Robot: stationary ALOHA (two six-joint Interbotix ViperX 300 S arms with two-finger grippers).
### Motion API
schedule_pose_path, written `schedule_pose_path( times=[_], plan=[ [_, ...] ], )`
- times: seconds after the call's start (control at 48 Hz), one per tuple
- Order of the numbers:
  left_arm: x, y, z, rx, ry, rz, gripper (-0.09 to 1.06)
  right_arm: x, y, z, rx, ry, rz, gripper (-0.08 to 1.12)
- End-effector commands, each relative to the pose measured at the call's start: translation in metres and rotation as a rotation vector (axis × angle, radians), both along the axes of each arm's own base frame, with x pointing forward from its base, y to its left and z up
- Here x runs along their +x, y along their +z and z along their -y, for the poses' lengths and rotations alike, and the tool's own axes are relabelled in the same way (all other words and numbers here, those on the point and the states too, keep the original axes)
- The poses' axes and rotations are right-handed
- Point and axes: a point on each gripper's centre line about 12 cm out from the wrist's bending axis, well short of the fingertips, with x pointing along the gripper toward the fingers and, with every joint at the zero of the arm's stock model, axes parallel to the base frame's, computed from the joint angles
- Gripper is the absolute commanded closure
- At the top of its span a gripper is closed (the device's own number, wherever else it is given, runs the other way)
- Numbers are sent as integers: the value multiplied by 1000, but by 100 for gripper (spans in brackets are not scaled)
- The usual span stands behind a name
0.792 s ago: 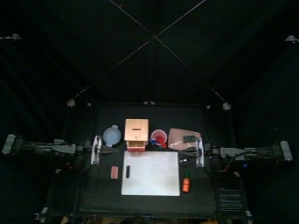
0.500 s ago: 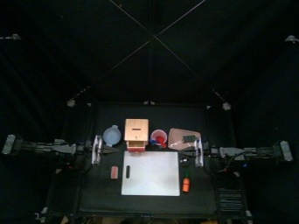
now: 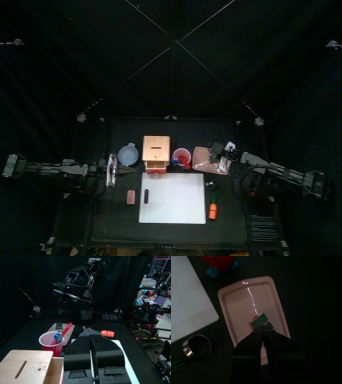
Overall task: Place sushi on board then cut the sushi with the knife then place the pieces on the plate
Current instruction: Place the sushi on the board
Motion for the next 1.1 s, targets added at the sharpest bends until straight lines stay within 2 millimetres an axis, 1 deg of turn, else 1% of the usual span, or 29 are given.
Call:
schedule_pose_path(
  times=[0.021,0.104,0.188,0.229,0.333,0.521,0.604,0.729,0.875,0.979,1.104],
  plan=[
    [3,12,-2,-21,11,33,89,7,-4,-2,-4,36,-22,49],
    [3,14,-2,-31,14,39,89,8,-8,0,-5,37,-37,23],
    [3,16,-3,-38,16,52,89,8,-11,2,-21,46,-45,9],
    [3,17,-3,-42,18,61,89,7,-12,3,-35,51,-52,6],
    [3,19,-4,-51,23,79,89,5,-19,5,-55,67,-75,6],
    [2,18,-8,-68,43,86,89,7,-42,7,-73,147,-133,6],
    [2,19,-9,-75,49,89,89,7,-49,9,-75,176,-159,6],
    [3,19,-10,-98,58,95,89,5,-57,22,-79,188,-189,6],
    [6,17,-12,-124,69,91,89,-4,-67,39,-80,184,-228,6],
    [9,14,-13,-146,76,81,89,-7,-74,42,-55,186,-250,6],
    [9,13,-14,-157,81,77,89,-5,-84,44,-27,196,-263,6]
  ],
)
